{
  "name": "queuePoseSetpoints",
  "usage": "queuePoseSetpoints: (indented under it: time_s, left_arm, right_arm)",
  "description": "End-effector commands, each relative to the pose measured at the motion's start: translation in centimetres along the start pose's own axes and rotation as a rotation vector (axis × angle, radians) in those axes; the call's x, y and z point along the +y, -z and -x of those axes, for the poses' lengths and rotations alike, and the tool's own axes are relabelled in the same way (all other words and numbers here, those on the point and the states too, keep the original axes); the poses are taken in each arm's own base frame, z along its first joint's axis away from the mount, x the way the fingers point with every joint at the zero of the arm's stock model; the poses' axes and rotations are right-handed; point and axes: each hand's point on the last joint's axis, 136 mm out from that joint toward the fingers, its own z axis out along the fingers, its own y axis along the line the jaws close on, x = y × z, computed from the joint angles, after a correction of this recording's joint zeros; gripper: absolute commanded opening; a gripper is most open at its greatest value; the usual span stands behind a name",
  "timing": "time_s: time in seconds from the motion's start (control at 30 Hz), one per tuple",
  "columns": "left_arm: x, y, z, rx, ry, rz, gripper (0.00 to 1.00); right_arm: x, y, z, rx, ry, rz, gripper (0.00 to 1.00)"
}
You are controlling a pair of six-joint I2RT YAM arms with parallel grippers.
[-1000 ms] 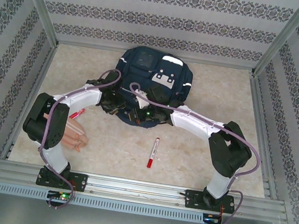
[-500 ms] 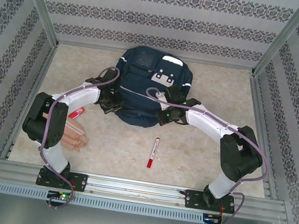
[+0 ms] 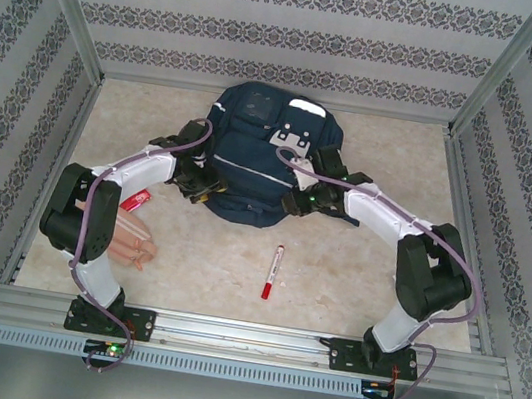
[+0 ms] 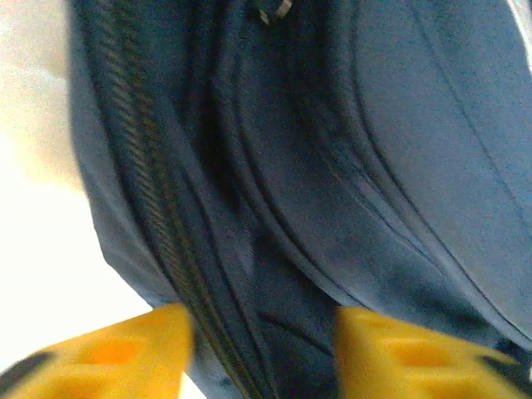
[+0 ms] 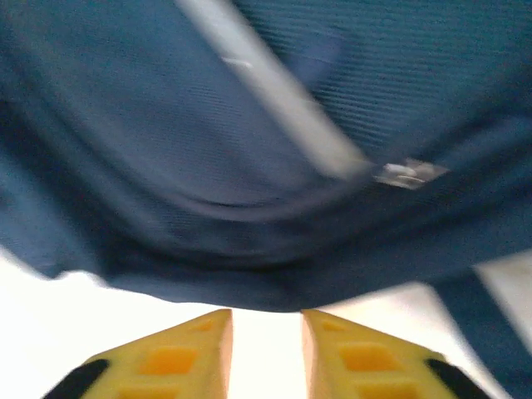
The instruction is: Pack books, pencil case, and school supplies into a backpack
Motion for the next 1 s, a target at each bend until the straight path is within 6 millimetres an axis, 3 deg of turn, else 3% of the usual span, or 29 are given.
queuePoseSetpoints:
  time_s: [0.0, 0.17, 0.37, 0.47, 0.73, 0.97]
  left_arm:
    - [-1.5, 2.8, -0.8, 0.007, -0.011, -0.032, 0.67]
    - [-0.4, 4.3, -2.7, 0.009, 0.053, 0.058, 0.73]
    - [-2.6, 2.4, -5.5, -0.02, 0.038, 0.07, 0.77]
    - [-2.6, 1.3, -5.4, -0.031, 0.077, 0.067, 0.77]
    - [-0.4, 1.4, -2.9, -0.186, 0.13, 0.168, 0.77]
    - [0.2, -1.0, -2.3, -0.192, 0.151, 0.194, 0.74]
  right_arm:
    - [6.4, 1.1, 0.8, -0.063, -0.014, 0.283, 0.37]
    - [6.4, -0.5, -0.1, -0.039, -0.1, 0.292, 0.48]
    - [5.9, -2.3, 0.3, -0.015, -0.194, 0.294, 0.55]
    - [5.9, -3.1, 0.5, -0.018, -0.243, 0.305, 0.55]
    - [6.5, -4.3, 0.2, 0.006, -0.381, 0.319, 0.52]
    - [6.1, -4.5, 0.0, -0.024, -0.591, 0.238, 0.45]
